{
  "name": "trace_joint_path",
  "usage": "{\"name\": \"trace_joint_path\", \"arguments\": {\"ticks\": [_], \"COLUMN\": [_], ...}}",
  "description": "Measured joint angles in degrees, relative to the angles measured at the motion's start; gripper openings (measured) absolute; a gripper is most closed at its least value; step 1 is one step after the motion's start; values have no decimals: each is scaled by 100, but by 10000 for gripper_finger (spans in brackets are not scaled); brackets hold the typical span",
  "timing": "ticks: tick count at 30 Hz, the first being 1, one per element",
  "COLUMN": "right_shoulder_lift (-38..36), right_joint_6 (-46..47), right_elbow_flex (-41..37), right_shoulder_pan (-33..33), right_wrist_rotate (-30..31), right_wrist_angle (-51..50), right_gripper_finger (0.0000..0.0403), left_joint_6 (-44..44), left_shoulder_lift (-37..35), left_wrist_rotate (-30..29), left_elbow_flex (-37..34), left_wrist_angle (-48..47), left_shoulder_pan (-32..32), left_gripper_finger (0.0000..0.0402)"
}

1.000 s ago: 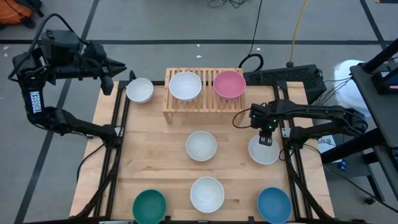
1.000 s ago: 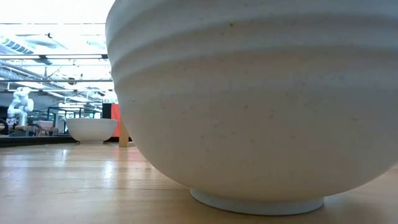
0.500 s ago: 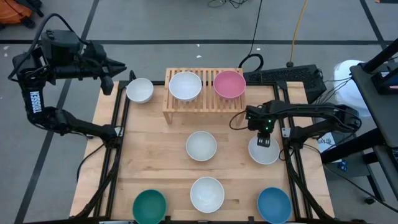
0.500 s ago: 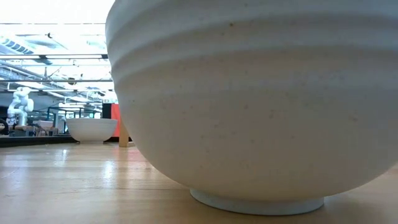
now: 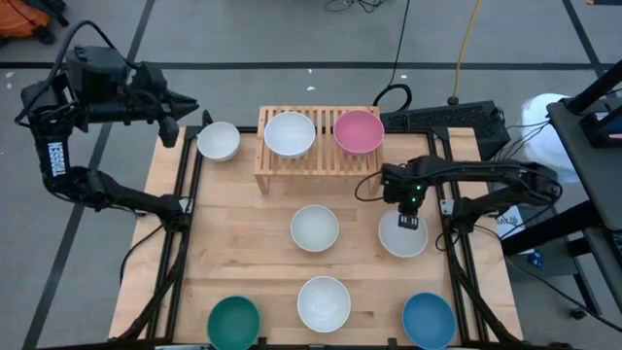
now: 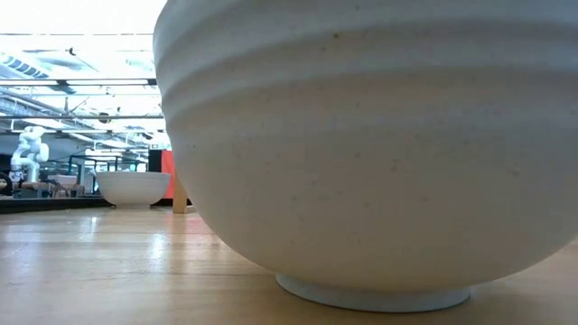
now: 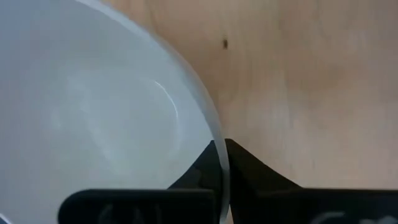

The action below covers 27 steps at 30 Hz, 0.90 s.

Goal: Place and stack bowls onto a shelf
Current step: Stack the white bowl on top of the pink bowl on the shelf

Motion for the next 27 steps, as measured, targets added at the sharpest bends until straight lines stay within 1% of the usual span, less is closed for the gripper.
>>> {"name": "trace_joint_path", "arguments": {"ticks": [6,10,15,18,21,27], "right_shoulder_lift": [-502,-785,-814,-699,-537,-41], "right_joint_6": [576,831,899,827,626,56], "right_elbow_flex": [662,1389,2380,2894,3285,3721], "right_shoulder_pan": [16,26,24,26,20,-5], "right_wrist_rotate": [320,890,1488,1877,2098,2211], "right_wrist_angle": [-471,-766,-825,-647,-373,659], "right_gripper_finger": [1,0,0,0,0,0], "left_joint_6": [356,652,1133,1318,1349,1375], "left_shoulder_lift": [17,53,149,213,324,652], "left_wrist_rotate": [-6,28,230,382,502,527], "left_elbow_flex": [-39,-52,-59,-59,-59,-59], "left_wrist_angle": [0,-1,0,-2,0,4], "left_shoulder_pan": [1,0,3,2,-7,-251], "left_gripper_finger": [62,62,62,62,62,62]}}
